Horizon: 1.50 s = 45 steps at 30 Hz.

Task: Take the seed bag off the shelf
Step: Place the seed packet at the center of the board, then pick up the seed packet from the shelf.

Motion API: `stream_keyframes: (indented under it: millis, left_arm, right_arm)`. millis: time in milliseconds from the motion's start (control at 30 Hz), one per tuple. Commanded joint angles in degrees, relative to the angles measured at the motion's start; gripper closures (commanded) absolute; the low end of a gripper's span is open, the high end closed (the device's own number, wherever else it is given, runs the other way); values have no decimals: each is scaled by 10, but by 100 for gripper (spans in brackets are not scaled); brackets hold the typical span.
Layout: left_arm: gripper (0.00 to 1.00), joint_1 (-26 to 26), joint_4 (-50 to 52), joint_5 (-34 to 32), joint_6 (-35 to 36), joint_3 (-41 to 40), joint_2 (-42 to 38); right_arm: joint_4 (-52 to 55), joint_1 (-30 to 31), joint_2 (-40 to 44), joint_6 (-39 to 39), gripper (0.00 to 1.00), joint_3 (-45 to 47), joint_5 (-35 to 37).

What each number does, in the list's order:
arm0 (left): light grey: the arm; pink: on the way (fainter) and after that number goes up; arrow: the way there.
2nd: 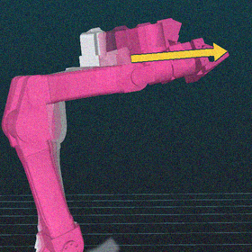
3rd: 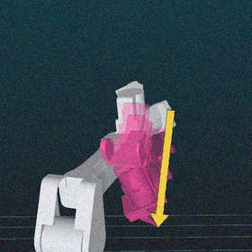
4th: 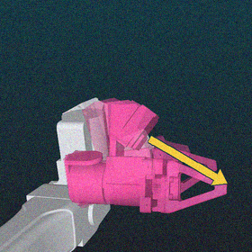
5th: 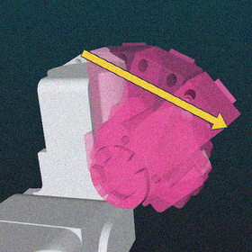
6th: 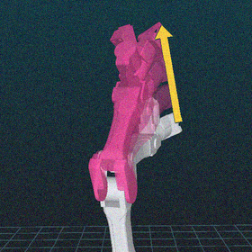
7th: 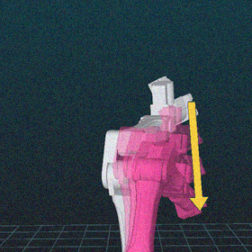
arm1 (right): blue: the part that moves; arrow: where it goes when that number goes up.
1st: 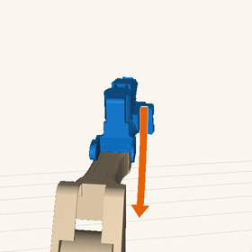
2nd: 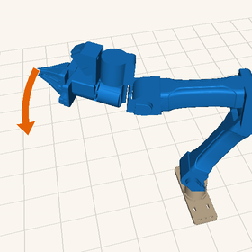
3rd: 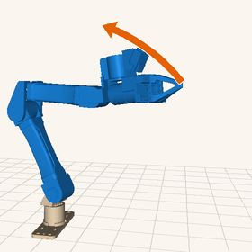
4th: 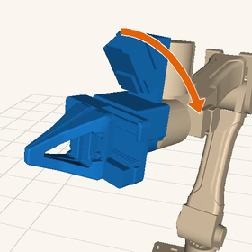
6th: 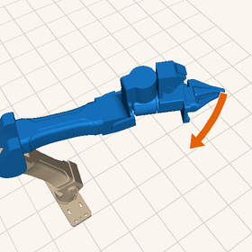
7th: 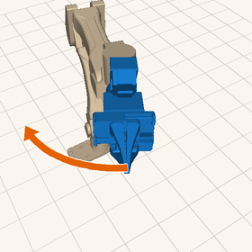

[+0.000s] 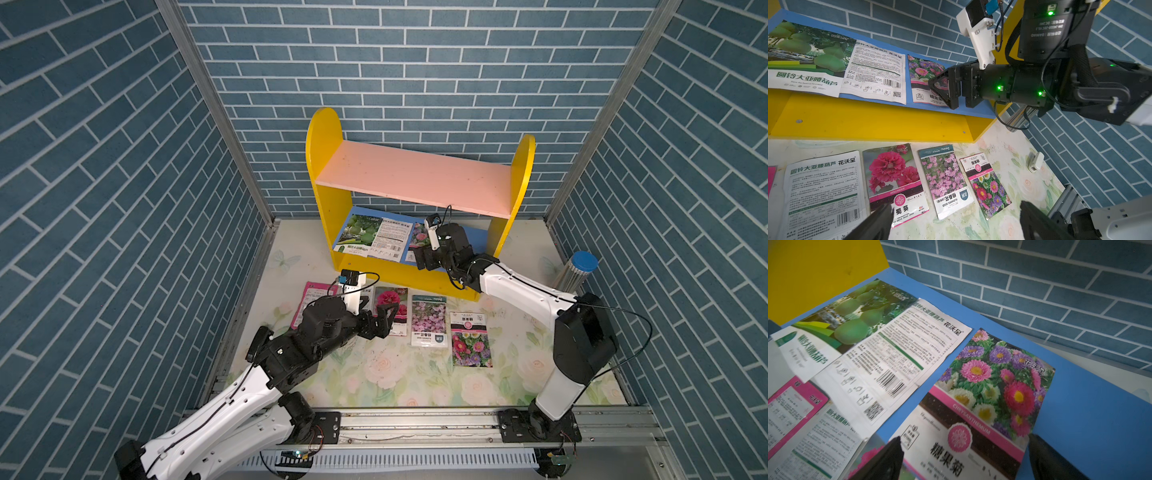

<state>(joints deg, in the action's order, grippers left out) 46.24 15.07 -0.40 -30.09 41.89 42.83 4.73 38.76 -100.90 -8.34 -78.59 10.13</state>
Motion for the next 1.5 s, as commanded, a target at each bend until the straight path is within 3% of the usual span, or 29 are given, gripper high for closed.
stream_keyframes:
  millis: [0, 200, 433, 767, 1100, 1467]
  left_arm:
    - [0, 0, -12, -3, -7, -10, -4]
    - [0, 0, -16, 0, -12, -19, -5]
    - [0, 0, -21, -2, -26, -24, -2]
    - [0, 0, -49, 18, -43, -27, 33]
    - [0, 0, -81, 24, -59, -20, 66]
    - [1, -18, -239, 74, -128, -57, 143]
  right_arm:
    - [-1, -14, -30, 27, 5, -38, -10]
    - [9, -29, -76, 45, 5, -70, -15]
    - [-2, -31, -75, 48, 6, -38, -24]
    - [-41, -16, 14, 29, 8, 83, -42]
    - [-54, 10, 74, 3, 8, 124, -30]
    - [-16, 9, 178, 2, 7, 127, -31]
